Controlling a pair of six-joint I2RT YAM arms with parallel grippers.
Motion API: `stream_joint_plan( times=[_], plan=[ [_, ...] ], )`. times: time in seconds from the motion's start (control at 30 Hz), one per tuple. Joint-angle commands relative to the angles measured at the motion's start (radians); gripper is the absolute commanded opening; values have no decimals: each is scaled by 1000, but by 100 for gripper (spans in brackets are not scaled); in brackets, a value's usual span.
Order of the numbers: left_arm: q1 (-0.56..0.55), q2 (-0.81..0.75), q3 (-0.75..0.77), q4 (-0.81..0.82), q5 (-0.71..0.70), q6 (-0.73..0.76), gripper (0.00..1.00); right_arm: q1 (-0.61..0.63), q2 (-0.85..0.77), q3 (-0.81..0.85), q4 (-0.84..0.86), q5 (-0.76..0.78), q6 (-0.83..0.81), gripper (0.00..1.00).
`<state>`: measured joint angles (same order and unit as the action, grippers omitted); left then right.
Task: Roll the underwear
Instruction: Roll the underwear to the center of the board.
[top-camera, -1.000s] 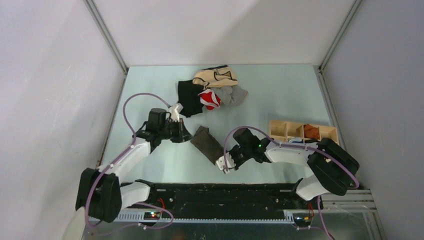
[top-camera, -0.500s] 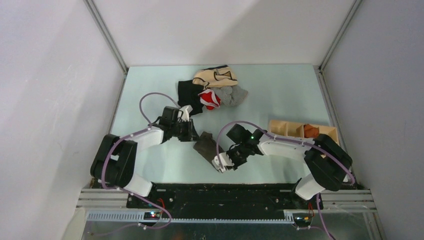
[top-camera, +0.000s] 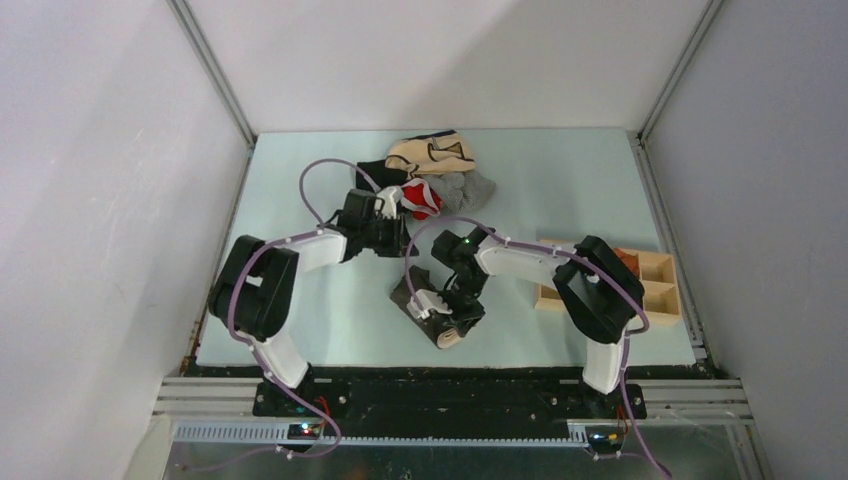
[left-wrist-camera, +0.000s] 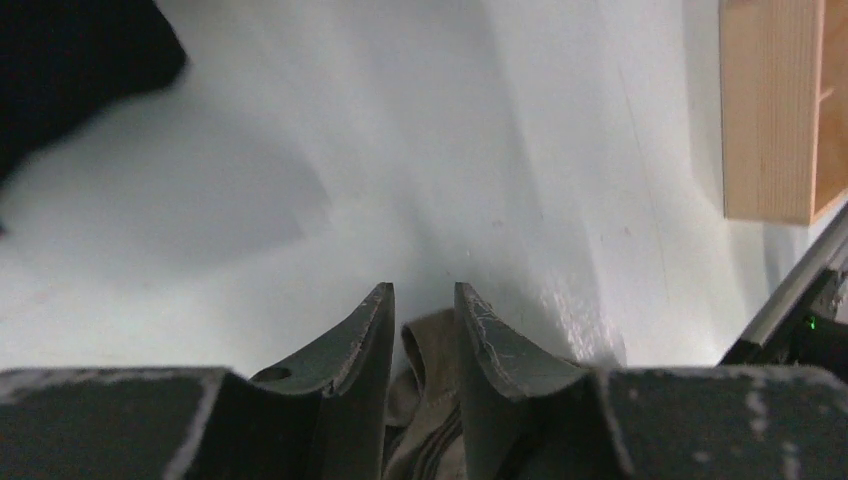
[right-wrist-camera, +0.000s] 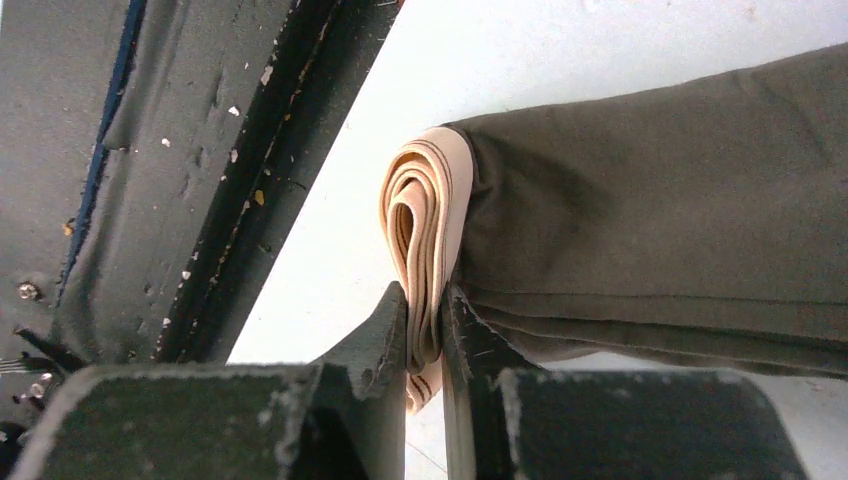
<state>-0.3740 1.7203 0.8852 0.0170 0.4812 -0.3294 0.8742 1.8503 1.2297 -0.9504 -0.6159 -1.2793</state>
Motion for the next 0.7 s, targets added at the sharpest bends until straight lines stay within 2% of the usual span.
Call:
stream_joint_plan(
  times=[0.0,0.17,0.23,0.33,0.5,0.6,0.67],
  plan=[
    [75,-26,93,41,-53,44,36,7,71,114,-184,-41,-12,0],
    [152,-61,197,-47,-98,179,41,33,166,261,-337,-31,-14,0],
    [175,-79,233,-81,-111,209,43,43,246,347,-448,-13,-17,0],
    [205,-124,260,-123,-129,220,45,57,322,469,-511,26,1,0],
    [229,-226,232,-159,-184,275,47,73,519,643,-641,78,41,0],
    [231,-331,201,-159,-232,317,48,69,587,692,-652,79,73,0],
    [225,-412,166,-125,-270,381,52,66,633,719,-653,94,88,0]
  ],
)
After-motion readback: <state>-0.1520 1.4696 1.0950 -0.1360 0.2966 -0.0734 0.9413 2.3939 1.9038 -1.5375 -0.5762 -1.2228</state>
